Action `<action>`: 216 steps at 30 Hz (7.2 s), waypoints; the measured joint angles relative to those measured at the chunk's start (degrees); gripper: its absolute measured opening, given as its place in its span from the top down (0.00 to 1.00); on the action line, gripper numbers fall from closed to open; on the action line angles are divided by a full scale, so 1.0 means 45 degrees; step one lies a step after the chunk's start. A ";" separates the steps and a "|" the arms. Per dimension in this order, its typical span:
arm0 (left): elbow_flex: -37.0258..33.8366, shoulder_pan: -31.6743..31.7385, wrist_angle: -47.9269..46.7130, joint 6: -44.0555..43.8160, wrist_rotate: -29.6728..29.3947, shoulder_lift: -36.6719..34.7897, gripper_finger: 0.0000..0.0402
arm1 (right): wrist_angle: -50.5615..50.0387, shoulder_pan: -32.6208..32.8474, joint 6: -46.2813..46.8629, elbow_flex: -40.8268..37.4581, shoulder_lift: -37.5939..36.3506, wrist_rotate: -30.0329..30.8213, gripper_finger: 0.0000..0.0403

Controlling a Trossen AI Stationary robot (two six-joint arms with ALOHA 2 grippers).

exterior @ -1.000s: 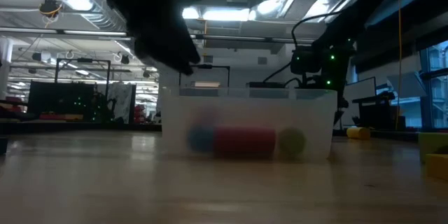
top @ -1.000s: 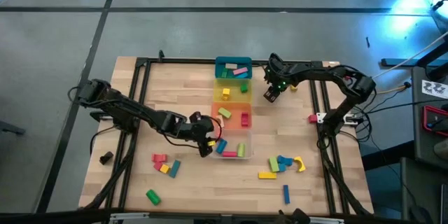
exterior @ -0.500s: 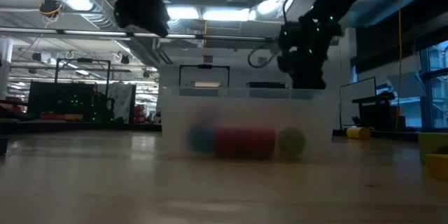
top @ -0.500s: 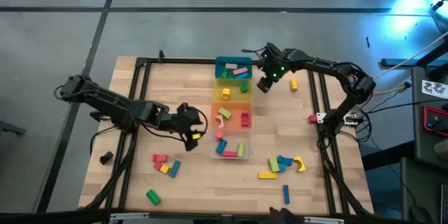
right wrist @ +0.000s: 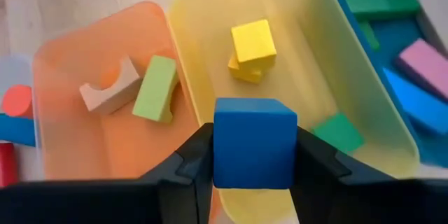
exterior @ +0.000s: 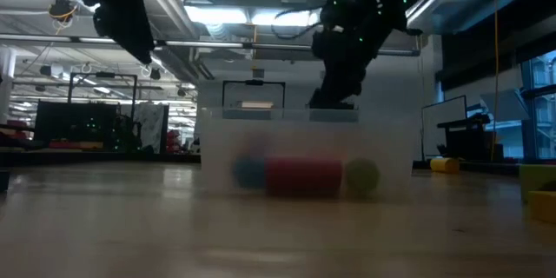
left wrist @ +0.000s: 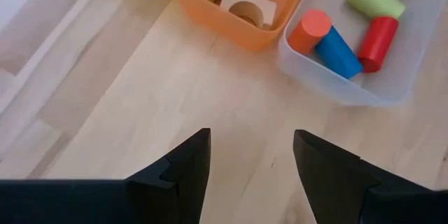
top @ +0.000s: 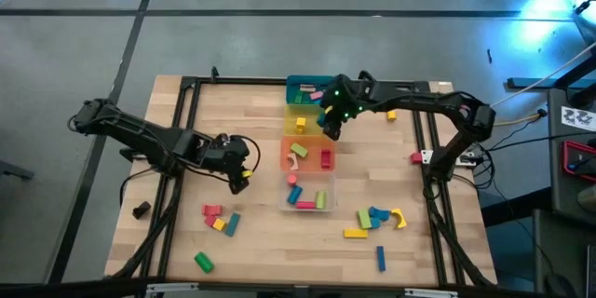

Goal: Sort blocks by size
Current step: Put the blue square block into the yellow bin, then put the green cylindrical block into the transparent bin

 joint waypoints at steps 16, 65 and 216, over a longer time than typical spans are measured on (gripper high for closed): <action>-0.0029 0.0000 -0.1166 -0.0749 0.2526 0.0003 0.53 | 0.0271 0.0641 -0.0001 0.0000 0.0005 0.2986 0.48; -0.0038 -0.7490 0.4412 -2.1439 0.9072 0.5576 0.53 | 0.0111 0.0641 0.0045 -0.0005 0.0015 0.2844 0.48; 0.0248 0.1030 1.0076 0.5767 0.2855 0.5839 0.60 | -1.0046 -0.0045 -0.0281 0.1024 -0.2793 -0.1871 0.48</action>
